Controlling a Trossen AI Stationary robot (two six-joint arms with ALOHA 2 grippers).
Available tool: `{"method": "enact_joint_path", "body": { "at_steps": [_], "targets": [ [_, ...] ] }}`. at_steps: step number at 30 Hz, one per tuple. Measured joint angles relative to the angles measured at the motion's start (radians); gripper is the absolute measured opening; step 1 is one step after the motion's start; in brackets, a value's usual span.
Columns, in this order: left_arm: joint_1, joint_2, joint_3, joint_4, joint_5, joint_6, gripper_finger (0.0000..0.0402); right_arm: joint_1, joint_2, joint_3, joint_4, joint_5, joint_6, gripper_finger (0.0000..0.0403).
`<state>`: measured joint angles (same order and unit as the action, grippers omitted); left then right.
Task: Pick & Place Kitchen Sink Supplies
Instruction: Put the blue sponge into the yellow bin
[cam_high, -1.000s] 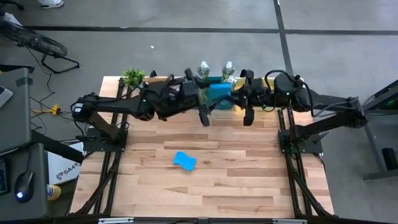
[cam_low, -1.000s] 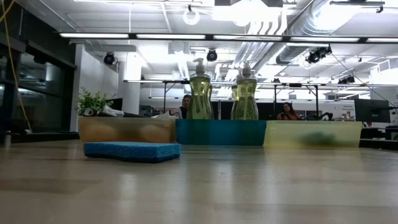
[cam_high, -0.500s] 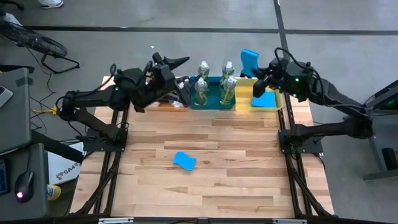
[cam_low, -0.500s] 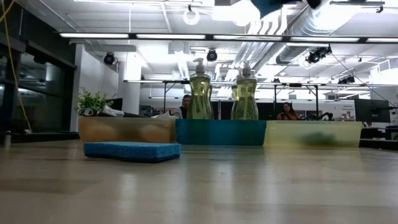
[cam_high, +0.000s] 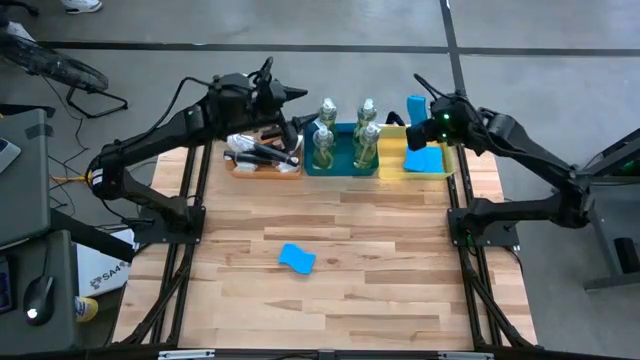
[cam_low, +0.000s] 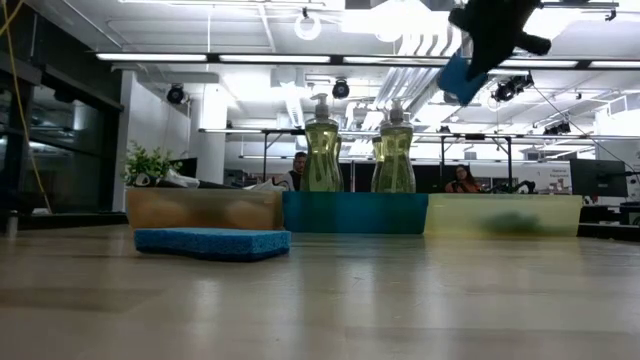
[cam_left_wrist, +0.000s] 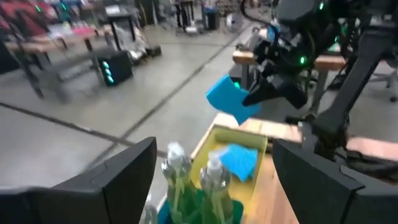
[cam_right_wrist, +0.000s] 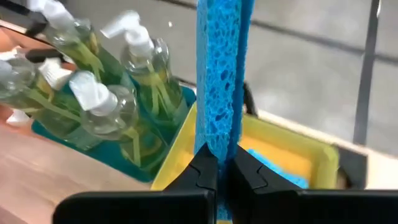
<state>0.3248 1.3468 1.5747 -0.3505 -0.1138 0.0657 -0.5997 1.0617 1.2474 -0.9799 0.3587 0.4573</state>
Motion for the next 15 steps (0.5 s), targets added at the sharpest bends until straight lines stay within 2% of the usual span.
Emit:
{"method": "enact_joint_path", "body": {
  "at_steps": [4, 8, 15],
  "targets": [
    [0.09, 0.003, -0.076, 0.013, 0.145, -0.024, 0.0314, -0.043, 0.006, -0.097, 0.068, -0.068, 0.073, 0.0003],
    [0.157, 0.001, -0.148, 0.094, 0.295, -0.058, 0.0314, -0.084, 0.005, -0.22, 0.158, -0.095, 0.146, 0.0003],
    [0.243, -0.005, -0.233, 0.175, 0.49, -0.09, 0.0314, -0.187, 0.006, -0.412, 0.319, -0.274, 0.196, 0.0004]
  ]
}}
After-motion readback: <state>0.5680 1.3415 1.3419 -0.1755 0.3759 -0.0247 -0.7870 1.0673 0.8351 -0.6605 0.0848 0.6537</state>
